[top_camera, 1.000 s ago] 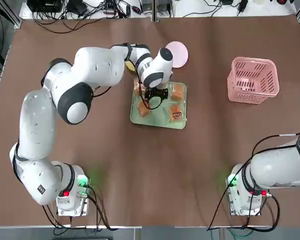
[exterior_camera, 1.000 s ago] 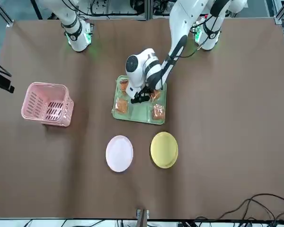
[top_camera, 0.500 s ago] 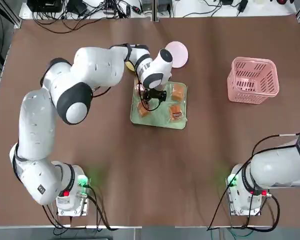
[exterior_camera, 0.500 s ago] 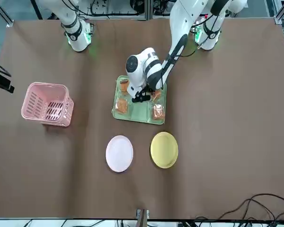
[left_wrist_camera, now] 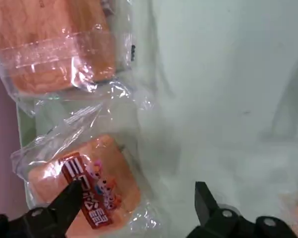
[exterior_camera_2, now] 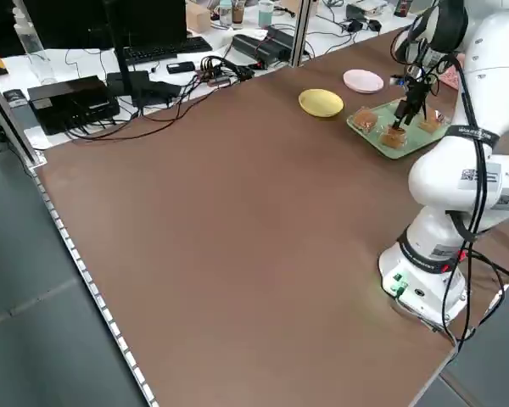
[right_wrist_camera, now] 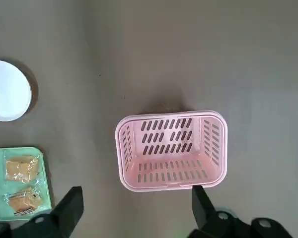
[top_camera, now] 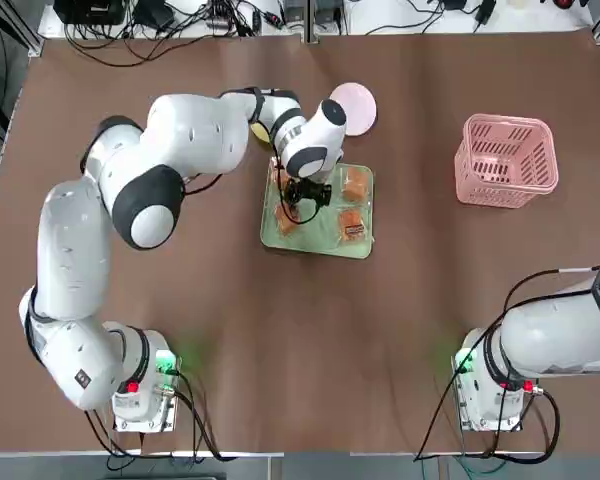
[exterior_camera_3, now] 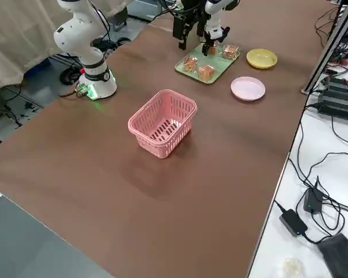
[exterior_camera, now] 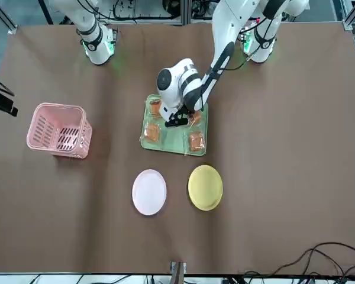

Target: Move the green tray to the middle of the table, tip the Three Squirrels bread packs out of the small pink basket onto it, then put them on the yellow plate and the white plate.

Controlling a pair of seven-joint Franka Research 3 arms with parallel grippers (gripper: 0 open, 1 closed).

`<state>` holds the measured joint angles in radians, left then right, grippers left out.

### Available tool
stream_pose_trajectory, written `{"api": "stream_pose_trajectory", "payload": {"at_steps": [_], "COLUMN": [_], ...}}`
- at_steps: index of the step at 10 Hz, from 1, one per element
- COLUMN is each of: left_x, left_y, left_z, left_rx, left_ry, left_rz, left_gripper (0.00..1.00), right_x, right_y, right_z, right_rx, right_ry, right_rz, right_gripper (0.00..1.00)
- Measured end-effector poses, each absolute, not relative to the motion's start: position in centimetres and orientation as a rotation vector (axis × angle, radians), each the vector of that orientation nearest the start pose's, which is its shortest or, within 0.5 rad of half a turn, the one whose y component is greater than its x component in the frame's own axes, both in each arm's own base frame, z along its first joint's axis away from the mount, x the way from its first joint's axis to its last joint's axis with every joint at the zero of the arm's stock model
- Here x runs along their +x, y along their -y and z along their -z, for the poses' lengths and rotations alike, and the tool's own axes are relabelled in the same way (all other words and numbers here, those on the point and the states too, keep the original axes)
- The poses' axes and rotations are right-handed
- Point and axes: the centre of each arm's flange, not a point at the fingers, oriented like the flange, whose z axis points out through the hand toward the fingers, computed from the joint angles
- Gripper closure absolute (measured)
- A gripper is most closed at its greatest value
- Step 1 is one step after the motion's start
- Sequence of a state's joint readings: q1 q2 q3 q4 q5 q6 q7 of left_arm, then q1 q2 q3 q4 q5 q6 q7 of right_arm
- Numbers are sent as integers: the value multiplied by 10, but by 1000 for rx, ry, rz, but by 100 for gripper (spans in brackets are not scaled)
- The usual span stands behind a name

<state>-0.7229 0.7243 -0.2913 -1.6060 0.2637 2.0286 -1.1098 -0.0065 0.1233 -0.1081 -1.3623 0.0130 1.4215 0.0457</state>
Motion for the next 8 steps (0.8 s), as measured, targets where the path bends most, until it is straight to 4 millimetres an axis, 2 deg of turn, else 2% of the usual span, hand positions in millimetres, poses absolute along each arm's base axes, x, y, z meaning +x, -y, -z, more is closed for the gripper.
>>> {"api": "stream_pose_trajectory", "payload": {"at_steps": [5, 8], "left_x": [372, 369], "left_y": [535, 530], "left_z": [-187, -188], "left_rx": [-2853, -2818], "left_ry": [-52, -111], "left_rz": [-200, -228], "left_gripper": [0, 0], "right_x": [574, 574], "right_y": [59, 58], "right_z": [-639, -639], "right_rx": [-3128, -3128], "right_ry": [-246, -243], "right_rz": [-100, -104], "right_gripper": [3, 3]}}
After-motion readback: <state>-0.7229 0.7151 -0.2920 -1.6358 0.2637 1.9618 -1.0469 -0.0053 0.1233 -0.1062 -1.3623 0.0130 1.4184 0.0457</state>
